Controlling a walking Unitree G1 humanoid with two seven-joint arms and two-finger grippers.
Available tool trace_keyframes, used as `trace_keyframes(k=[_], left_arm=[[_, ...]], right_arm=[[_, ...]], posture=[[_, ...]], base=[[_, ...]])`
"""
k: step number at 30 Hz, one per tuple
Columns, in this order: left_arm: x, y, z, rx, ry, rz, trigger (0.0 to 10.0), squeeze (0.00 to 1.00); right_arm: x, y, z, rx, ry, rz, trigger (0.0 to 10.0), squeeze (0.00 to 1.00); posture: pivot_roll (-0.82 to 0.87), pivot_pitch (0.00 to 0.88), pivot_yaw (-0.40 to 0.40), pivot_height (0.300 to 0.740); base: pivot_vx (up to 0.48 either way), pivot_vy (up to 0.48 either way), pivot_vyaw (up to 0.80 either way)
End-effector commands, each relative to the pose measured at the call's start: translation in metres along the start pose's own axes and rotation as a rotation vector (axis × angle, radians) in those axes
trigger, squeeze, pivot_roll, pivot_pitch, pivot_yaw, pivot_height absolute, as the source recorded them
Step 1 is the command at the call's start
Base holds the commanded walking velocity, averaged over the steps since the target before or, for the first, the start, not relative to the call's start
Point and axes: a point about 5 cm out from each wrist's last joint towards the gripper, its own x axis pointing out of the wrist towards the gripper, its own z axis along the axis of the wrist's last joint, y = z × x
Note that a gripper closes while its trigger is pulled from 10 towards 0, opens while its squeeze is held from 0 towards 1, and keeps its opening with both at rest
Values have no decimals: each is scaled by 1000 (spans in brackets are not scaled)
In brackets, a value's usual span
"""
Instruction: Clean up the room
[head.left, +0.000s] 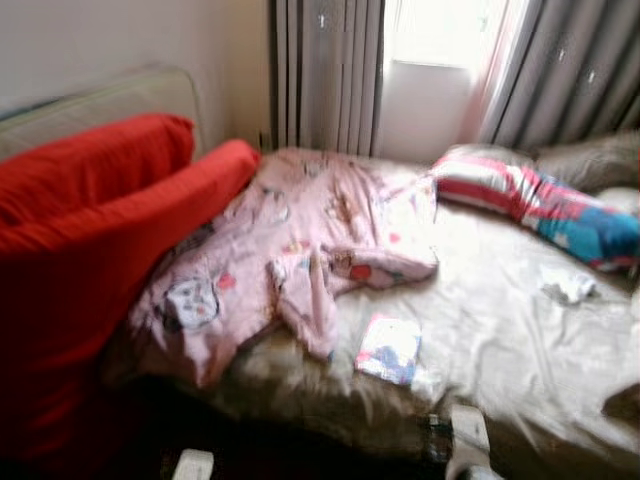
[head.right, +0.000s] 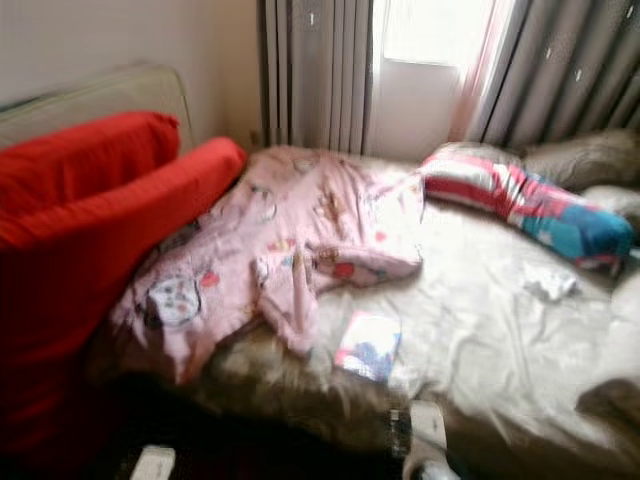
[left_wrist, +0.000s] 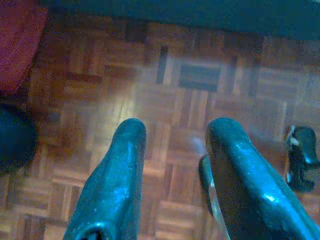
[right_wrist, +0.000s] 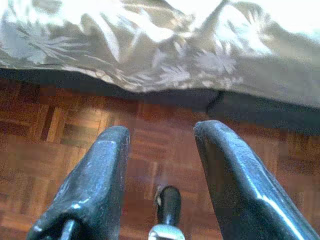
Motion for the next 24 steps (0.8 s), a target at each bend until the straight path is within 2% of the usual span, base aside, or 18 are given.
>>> trace_keyframes(k=[1,11,21,24], left_arm=[[-1,-4,-7,-6,25,-10,10000,0],[0,-2,-5,-21,24,-6,10000,0],[0,-1,-4,-30,20,-4,10000,0],[0,-1,-4,-30,20,-4,10000,0]], right_arm=[[0,-3,3,2,-6,-10,10000,0],[0,-2,4,20,-23,-5,10000,0],[0,-2,5,-25,-20,5,10000,0],[0,-2,5,-29,-23,4,10000,0]], posture=[[65,0,-14,740],[64,0,-13,740],[64,0,-13,740],[64,0,-12,740]], base=[[0,0,0],[0,0,0],[0,0,0],[247,0,0]])
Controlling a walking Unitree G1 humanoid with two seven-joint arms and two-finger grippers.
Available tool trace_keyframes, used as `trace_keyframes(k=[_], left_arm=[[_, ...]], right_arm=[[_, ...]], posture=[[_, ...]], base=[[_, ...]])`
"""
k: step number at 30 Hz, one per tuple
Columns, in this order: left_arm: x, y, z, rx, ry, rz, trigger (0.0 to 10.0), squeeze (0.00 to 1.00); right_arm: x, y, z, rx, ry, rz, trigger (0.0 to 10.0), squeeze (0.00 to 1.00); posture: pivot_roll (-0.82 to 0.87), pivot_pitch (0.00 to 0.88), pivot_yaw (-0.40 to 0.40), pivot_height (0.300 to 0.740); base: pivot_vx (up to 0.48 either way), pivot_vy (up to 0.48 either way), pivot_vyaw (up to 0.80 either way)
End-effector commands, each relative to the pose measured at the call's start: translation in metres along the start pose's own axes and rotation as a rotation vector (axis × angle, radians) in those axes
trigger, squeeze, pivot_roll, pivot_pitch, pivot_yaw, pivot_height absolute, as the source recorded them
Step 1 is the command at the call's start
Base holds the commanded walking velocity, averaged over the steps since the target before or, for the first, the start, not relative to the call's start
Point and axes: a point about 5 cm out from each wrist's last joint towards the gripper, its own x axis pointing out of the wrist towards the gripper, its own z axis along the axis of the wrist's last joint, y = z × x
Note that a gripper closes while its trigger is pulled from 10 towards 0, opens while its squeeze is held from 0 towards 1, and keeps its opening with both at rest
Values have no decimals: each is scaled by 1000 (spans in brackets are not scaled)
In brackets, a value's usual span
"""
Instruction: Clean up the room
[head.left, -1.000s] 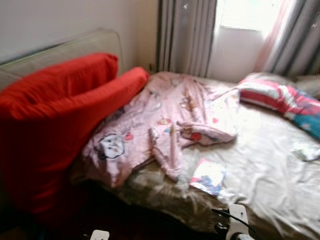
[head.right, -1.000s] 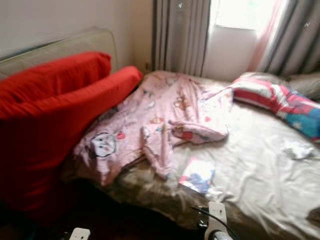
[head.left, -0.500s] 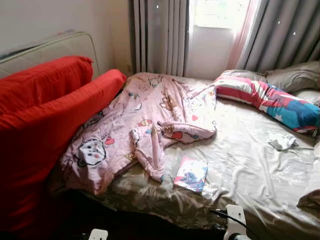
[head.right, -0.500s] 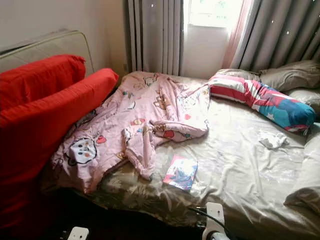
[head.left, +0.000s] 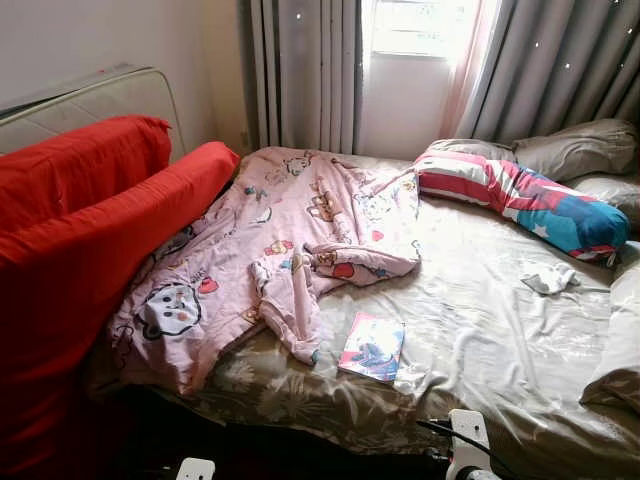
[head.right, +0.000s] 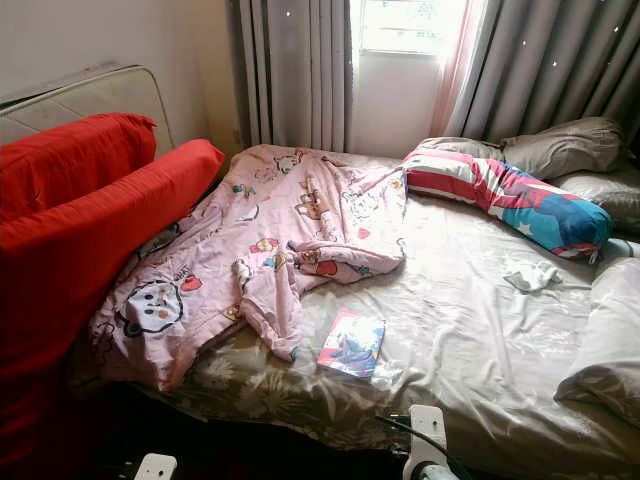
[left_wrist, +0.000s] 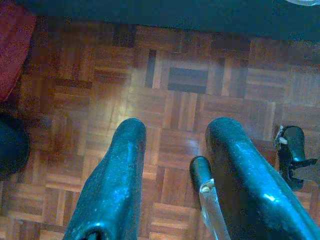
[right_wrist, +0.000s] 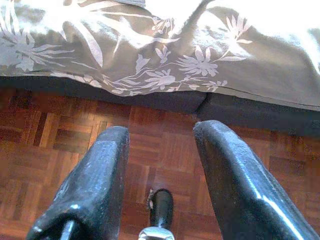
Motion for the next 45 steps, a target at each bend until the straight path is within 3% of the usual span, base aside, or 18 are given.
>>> trace_keyframes(k=[1,6,33,37,43,45], left_arm=[[0,1,-2,-15,13,3,10000,0],[0,1,-2,-14,13,2,10000,0],[-1,2,-1,10,-1,-8,10000,0],[0,4,9,38,-51,-11,10000,0],[1,12,36,-12,-174,19,10000,0],[0,16,51,6,-240,42,10000,0]], right_arm=[[0,-1,3,-7,-14,-2,10000,0],[0,-1,3,-8,-16,-1,10000,0],[0,-1,0,22,-35,-17,10000,0],[-1,-1,0,34,-59,-34,10000,0],[-2,-2,4,46,-129,-65,10000,0],[-3,-3,9,5,-181,-85,10000,0]], posture=[[64,0,-12,740],[63,0,-12,740],[52,0,-4,740],[49,0,6,740],[42,0,10,740],[40,0,9,740]], base=[[262,0,406],[265,0,578],[279,0,0],[0,0,0],[0,0,0],[0,0,0]])
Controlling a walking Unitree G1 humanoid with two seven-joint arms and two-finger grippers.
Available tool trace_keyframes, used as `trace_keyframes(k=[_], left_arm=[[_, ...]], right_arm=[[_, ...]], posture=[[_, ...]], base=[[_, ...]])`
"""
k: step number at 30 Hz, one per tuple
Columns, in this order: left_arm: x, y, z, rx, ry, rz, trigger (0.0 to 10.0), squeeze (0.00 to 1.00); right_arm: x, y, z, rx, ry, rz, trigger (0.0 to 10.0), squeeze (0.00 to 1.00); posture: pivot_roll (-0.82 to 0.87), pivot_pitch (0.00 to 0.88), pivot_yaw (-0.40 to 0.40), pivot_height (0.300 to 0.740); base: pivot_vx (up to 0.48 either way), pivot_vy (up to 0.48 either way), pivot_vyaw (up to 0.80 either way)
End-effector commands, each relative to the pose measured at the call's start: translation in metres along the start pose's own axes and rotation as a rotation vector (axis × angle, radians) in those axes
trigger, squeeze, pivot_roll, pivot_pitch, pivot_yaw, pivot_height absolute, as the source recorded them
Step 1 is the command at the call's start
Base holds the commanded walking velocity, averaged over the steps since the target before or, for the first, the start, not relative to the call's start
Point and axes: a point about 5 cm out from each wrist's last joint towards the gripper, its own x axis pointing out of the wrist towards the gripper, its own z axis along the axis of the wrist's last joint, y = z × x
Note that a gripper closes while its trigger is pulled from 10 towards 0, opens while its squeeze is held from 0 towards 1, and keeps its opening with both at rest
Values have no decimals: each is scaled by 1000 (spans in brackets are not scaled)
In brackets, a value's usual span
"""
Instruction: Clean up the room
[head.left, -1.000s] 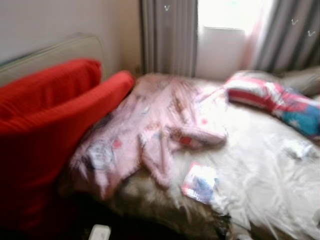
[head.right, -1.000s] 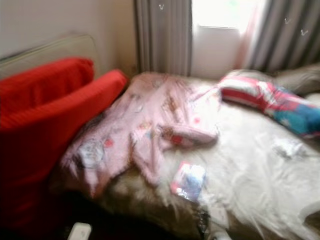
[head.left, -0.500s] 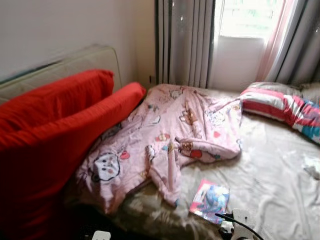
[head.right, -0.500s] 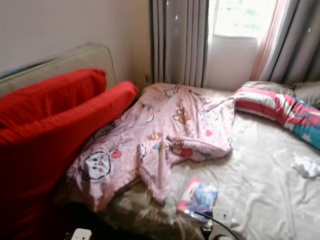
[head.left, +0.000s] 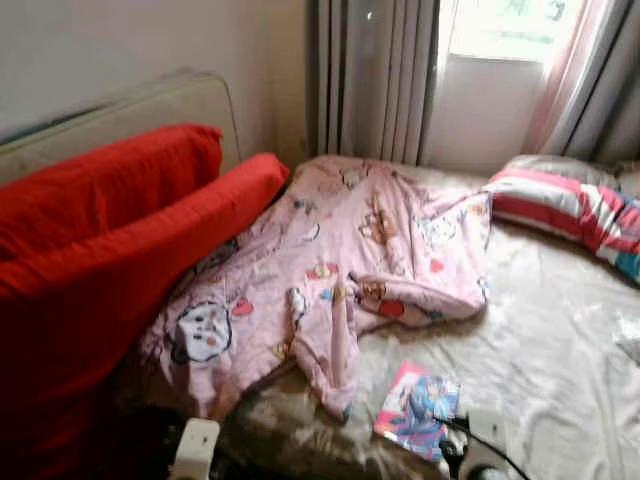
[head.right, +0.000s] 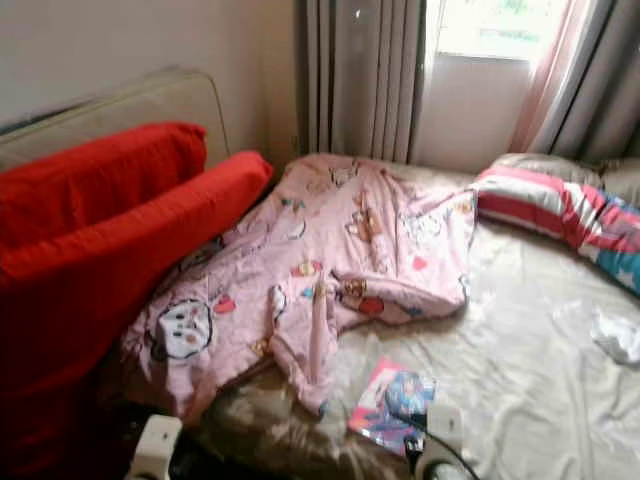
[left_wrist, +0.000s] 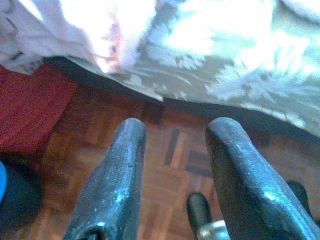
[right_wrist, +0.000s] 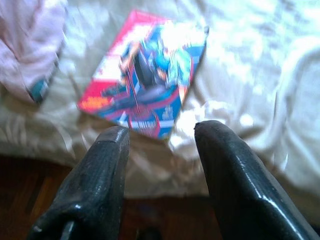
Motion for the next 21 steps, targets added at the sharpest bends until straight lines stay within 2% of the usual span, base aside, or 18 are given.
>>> trace_keyframes(k=[1,2,4,6,8,9,11,13,14,15,16,18,19,21], left_arm=[[1,8,9,-5,-49,39,10000,0],[2,11,18,-16,-92,54,10000,0],[2,14,24,-26,-120,64,10000,0],[4,21,52,-51,-243,90,10000,0],[4,22,59,-55,-271,95,10000,0],[4,22,84,-30,-383,89,10000,0],[0,19,114,0,-524,74,10000,0],[-6,20,131,-5,-632,76,10000,0],[-6,20,131,-5,-632,76,10000,0],[-10,22,138,-8,-687,82,10000,0],[-13,22,141,-10,-717,81,10000,0],[-16,21,144,-8,-751,77,10000,0],[-18,21,146,-4,-773,73,10000,0],[-22,19,145,5,-802,68,10000,0]], right_arm=[[0,5,3,-26,-45,1,10000,0],[0,5,5,-27,-70,-1,10000,0],[-1,5,6,-24,-86,-2,10000,0],[-2,5,10,-15,-145,-5,10000,0],[-2,5,10,-13,-158,-5,10000,0],[-4,5,12,-9,-202,-6,10000,0],[-5,5,15,-15,-252,-4,10000,0],[-7,6,17,-24,-299,-1,10000,0],[-7,6,17,-24,-299,-1,10000,0],[-9,6,19,-42,-331,-5,10000,0],[-8,7,47,-26,-447,6,10000,0],[-9,8,88,14,-598,28,10000,0],[-13,8,105,-52,-681,8,10000,0],[-21,13,120,-171,-800,-9,10000,0]], posture=[[36,0,9,740],[36,0,9,740],[36,0,9,740],[36,0,5,740],[36,0,5,740],[35,0,7,740],[32,0,8,740],[28,0,9,740],[28,0,9,740],[29,0,8,740],[30,0,7,740],[30,1,6,740],[32,2,5,740],[30,2,5,740]], base=[[0,0,0],[0,0,0],[0,0,0],[0,0,0],[0,0,0],[0,0,0],[0,0,0],[0,0,0],[0,0,0],[0,0,0],[0,0,0],[0,0,0],[0,0,0],[0,0,0]])
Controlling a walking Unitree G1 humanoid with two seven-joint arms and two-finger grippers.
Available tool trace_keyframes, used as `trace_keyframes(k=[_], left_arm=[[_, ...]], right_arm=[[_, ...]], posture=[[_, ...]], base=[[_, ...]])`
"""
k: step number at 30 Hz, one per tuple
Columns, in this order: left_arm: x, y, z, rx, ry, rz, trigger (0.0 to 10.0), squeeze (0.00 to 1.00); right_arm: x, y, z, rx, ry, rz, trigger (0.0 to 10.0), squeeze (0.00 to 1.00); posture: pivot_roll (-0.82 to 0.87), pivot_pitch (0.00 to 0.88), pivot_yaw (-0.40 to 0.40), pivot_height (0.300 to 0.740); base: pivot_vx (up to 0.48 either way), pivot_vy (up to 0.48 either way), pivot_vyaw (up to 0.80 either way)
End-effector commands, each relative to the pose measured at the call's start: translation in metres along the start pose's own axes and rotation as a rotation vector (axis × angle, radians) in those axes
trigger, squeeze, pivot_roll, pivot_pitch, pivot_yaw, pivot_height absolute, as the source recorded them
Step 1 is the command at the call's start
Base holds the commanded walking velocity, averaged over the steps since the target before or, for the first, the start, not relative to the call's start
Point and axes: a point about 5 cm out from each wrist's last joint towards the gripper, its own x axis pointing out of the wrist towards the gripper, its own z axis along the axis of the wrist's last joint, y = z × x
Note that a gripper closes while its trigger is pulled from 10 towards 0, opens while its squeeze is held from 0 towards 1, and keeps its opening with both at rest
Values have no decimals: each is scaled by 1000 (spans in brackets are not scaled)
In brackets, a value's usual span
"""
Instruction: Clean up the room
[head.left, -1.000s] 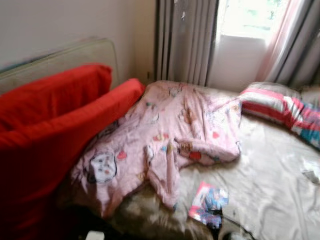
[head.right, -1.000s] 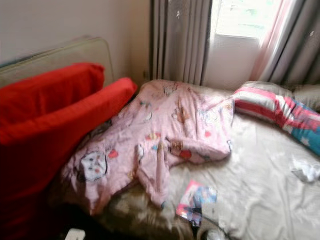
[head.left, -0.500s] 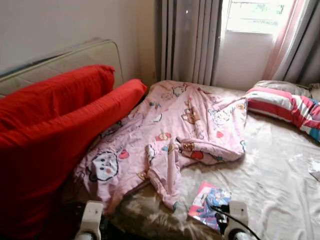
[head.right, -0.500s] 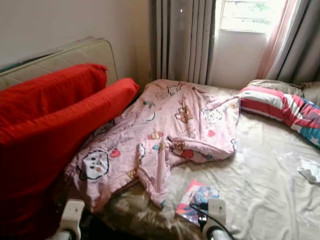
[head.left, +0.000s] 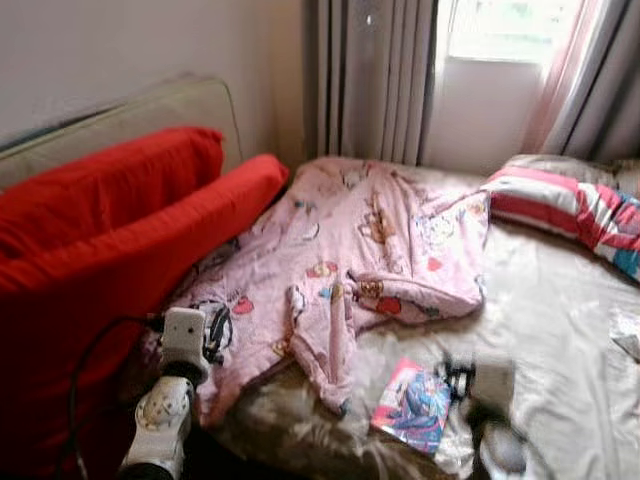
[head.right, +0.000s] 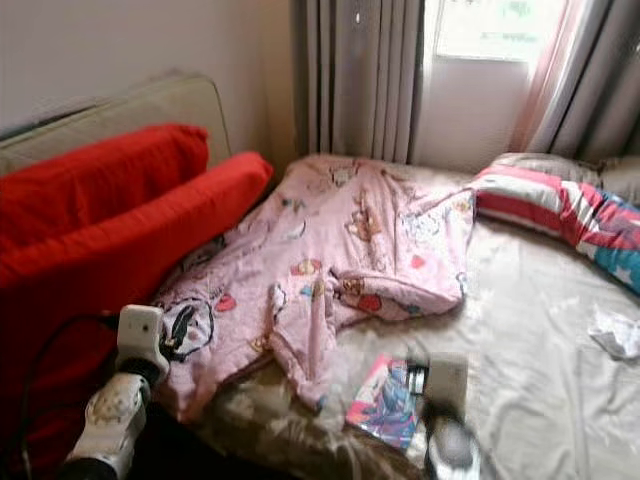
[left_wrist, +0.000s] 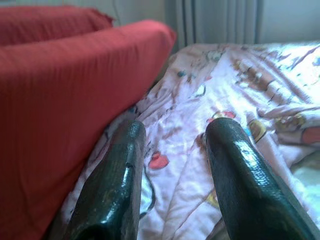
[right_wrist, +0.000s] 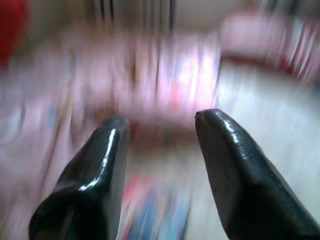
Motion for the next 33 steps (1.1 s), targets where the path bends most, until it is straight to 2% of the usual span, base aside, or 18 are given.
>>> trace_keyframes(k=[1,3,5,8,10,12,17,21,24,26,29,30,32,33], left_arm=[[-5,1,0,-2,-18,-2,10000,0],[-8,-1,-1,-11,-25,-2,10000,0],[-9,-2,-1,-18,-29,-1,10000,0],[-18,1,2,-14,-61,7,10000,0],[-25,2,4,-16,-83,15,10000,0],[-26,2,5,-17,-86,17,10000,0],[-48,0,11,-20,-120,11,10000,0],[-68,7,8,-18,-85,31,10000,0],[-73,9,4,-28,-50,24,10000,0],[-73,5,-10,-30,22,-29,10000,0],[-68,4,-16,-42,58,-39,10000,0],[-62,3,-25,-76,118,-48,10000,0],[-61,3,-29,-88,139,-50,10000,0],[-62,2,-37,-89,187,-53,10000,0]], right_arm=[[4,6,16,-50,-112,19,10000,0],[1,15,22,-24,-173,44,10000,0],[0,16,22,-19,-183,49,10000,0],[-4,10,25,27,-216,37,10000,0],[-12,4,24,30,-239,27,10000,0],[-13,3,24,30,-242,25,10000,0],[-38,-16,19,-13,-257,-49,10000,0],[-65,-32,1,-1,-169,-111,10000,0],[-75,-34,-6,11,-131,-128,10000,0],[-82,-29,-23,41,-48,-128,10000,0],[-79,-24,-31,46,1,-109,10000,0],[-73,-19,-40,88,71,-95,10000,0],[-72,-17,-43,100,96,-92,10000,0],[-71,-15,-50,125,148,-78,10000,0]], posture=[[30,2,5,740],[10,0,4,740],[10,1,3,740],[11,0,-12,740],[10,0,-19,740],[10,0,-19,740],[36,0,-52,740],[50,0,-58,740],[49,0,-51,740],[40,0,-38,740],[35,0,-31,740],[34,0,-30,740],[34,0,-30,740],[37,0,-31,740]], base=[[0,0,0],[0,0,0],[0,0,0],[0,0,0],[0,0,0],[0,0,0],[0,0,0],[0,0,0],[0,0,0],[0,0,0],[0,0,0],[0,0,0],[0,0,0],[0,0,0]])
